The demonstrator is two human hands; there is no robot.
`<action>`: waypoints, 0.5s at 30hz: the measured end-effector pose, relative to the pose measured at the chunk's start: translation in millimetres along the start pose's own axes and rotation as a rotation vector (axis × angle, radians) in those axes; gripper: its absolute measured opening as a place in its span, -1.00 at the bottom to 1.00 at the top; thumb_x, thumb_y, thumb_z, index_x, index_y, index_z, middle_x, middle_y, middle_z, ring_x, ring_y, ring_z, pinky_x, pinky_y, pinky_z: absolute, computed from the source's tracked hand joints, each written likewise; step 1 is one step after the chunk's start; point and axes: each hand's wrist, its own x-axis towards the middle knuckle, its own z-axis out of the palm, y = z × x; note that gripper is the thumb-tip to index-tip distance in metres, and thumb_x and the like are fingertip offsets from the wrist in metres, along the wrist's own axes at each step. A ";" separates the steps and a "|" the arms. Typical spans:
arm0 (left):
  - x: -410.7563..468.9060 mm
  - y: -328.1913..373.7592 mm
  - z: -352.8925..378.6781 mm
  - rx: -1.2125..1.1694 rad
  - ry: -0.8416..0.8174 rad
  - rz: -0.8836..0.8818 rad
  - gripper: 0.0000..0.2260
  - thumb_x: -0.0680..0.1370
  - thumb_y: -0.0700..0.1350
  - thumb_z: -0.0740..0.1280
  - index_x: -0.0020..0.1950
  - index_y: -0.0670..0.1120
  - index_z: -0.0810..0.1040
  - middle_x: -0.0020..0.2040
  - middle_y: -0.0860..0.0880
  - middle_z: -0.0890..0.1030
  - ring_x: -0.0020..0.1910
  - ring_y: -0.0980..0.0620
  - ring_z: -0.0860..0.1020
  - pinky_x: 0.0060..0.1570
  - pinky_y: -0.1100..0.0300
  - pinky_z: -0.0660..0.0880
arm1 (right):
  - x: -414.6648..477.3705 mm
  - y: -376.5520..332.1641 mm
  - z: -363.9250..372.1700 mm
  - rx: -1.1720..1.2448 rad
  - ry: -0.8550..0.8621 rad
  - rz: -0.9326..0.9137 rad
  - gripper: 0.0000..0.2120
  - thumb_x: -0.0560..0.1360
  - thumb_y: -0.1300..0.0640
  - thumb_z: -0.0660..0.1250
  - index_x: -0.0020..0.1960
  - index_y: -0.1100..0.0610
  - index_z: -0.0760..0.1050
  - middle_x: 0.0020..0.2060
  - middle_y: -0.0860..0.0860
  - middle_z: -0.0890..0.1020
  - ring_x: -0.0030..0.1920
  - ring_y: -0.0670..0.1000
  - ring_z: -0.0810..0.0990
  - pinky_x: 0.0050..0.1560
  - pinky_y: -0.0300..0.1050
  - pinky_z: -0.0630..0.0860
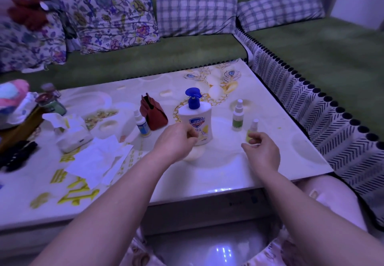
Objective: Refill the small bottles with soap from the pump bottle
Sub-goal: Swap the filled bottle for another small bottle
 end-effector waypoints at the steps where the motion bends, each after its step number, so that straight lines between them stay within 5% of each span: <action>1: -2.4 -2.4 -1.4 0.006 0.008 0.001 -0.91 0.50 -0.11 0.33 -0.08 0.04 0.61 -0.06 0.06 0.64 0.00 0.02 0.56 0.03 0.07 0.51 | -2.0 -4.2 0.5 0.007 0.007 0.001 -0.78 0.41 0.13 0.41 0.05 0.00 0.56 -0.09 -0.09 0.63 -0.03 -0.01 0.60 -0.07 -0.14 0.42; 8: -15.1 -34.2 -16.0 -0.020 0.064 -0.096 -0.90 0.50 -0.12 0.33 -0.05 0.02 0.62 -0.01 0.06 0.65 0.03 0.02 0.57 0.05 0.08 0.51 | -24.9 -45.5 13.5 -0.023 -0.134 -0.126 -0.92 0.43 0.02 0.42 -0.13 -0.02 0.68 -0.12 -0.08 0.71 -0.06 -0.02 0.63 -0.16 -0.14 0.44; 12: -13.4 -60.9 -25.8 -0.025 0.105 -0.189 -0.85 0.50 -0.12 0.31 0.03 0.01 0.61 0.00 0.08 0.61 0.09 0.03 0.54 0.03 0.19 0.43 | -37.8 -73.0 31.6 -0.097 -0.304 -0.219 -0.72 0.45 -0.14 0.37 -0.26 0.06 0.65 -0.42 -0.04 0.60 -0.25 0.01 0.55 -0.36 -0.12 0.36; 15: -6.9 -83.0 -35.8 -0.041 0.166 -0.264 -0.81 0.50 -0.12 0.30 0.08 -0.01 0.59 0.09 0.01 0.61 0.10 -0.04 0.54 0.08 0.13 0.46 | -47.0 -91.3 51.3 -0.154 -0.464 -0.319 -0.71 0.54 -0.07 0.27 -0.08 0.10 0.67 -0.16 0.03 0.69 -0.07 0.05 0.58 -0.17 -0.10 0.43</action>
